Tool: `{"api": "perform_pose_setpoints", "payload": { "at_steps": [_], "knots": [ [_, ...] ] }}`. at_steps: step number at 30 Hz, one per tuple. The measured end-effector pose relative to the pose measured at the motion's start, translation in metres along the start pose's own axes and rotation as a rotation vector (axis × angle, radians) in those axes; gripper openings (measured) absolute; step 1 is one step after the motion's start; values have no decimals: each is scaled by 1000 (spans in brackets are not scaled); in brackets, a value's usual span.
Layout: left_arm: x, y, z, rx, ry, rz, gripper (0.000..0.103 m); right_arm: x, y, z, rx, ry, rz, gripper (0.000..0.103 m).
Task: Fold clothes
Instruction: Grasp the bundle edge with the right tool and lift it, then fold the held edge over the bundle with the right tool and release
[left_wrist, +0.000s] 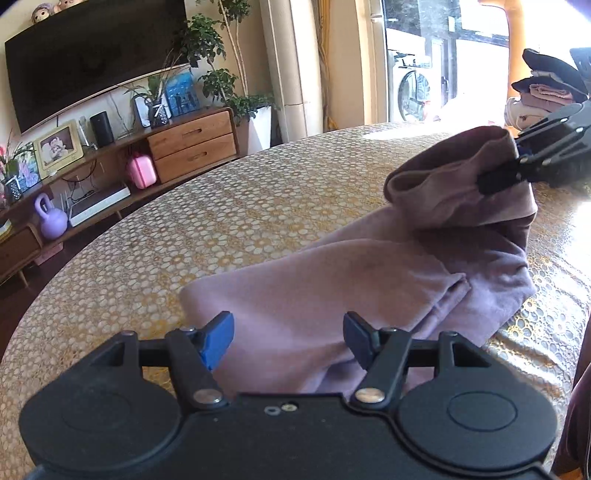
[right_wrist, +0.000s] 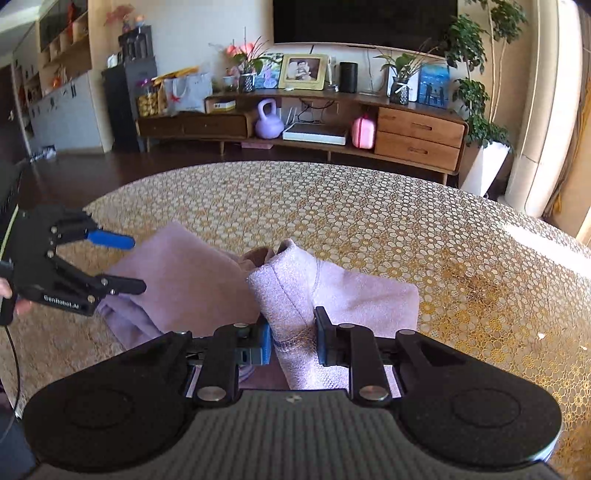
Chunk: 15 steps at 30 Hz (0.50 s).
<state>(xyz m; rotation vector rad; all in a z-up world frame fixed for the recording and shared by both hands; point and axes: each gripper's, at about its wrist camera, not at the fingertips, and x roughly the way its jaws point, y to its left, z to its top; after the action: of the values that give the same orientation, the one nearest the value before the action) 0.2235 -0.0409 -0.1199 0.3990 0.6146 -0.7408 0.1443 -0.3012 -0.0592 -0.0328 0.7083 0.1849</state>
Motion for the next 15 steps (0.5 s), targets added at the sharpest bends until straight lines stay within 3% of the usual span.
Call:
{"api": "perform_pose_setpoints", "payload": {
  "at_steps": [5, 15],
  "knots": [
    [-1, 8, -6, -25, 7, 3, 103, -1, -2, 14, 131, -18, 61, 20],
    [-5, 12, -20, -48, 3, -52, 103, 49, 90, 53, 32, -3, 179, 20]
  ]
}}
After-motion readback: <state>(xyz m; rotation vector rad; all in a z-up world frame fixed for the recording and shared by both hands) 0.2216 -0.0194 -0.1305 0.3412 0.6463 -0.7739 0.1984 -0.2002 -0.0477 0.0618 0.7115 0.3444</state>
